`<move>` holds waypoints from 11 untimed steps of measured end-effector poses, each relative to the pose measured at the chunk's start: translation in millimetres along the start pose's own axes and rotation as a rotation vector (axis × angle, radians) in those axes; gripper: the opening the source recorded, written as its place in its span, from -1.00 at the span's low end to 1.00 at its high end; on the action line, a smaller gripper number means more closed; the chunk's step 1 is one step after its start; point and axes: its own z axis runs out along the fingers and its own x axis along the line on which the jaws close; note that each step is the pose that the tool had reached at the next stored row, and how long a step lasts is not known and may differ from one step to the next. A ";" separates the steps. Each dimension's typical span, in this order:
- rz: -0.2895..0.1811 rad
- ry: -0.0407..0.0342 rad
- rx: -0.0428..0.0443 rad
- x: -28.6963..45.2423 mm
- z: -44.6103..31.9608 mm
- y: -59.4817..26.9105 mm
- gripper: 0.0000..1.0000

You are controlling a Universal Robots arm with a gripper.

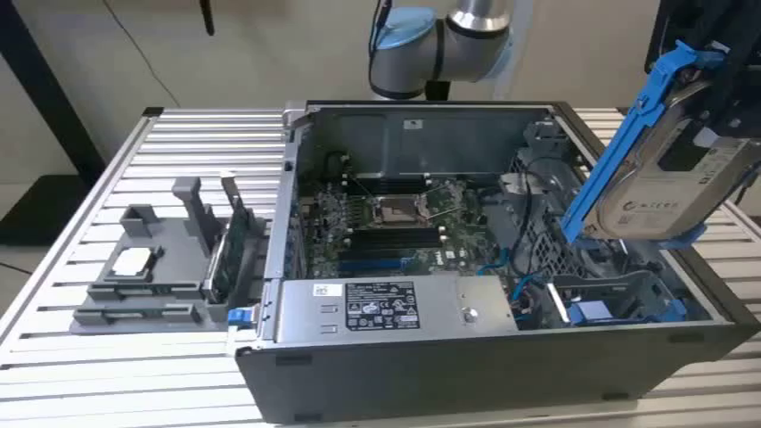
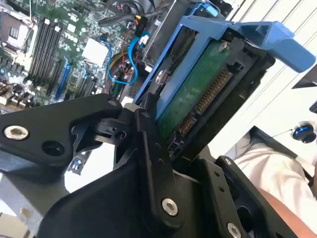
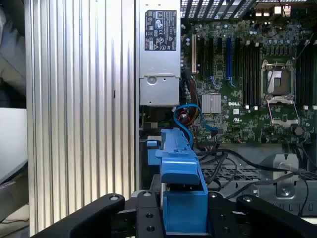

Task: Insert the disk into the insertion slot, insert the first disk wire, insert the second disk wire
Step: 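Insert the disk into the insertion slot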

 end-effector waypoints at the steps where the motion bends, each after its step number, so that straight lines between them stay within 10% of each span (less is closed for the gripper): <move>1: 0.000 0.0000 0.0000 0.0 0.0 0.0 -0.35; 11: 0.000 0.0000 0.0000 0.0 3.0 -0.1 -0.35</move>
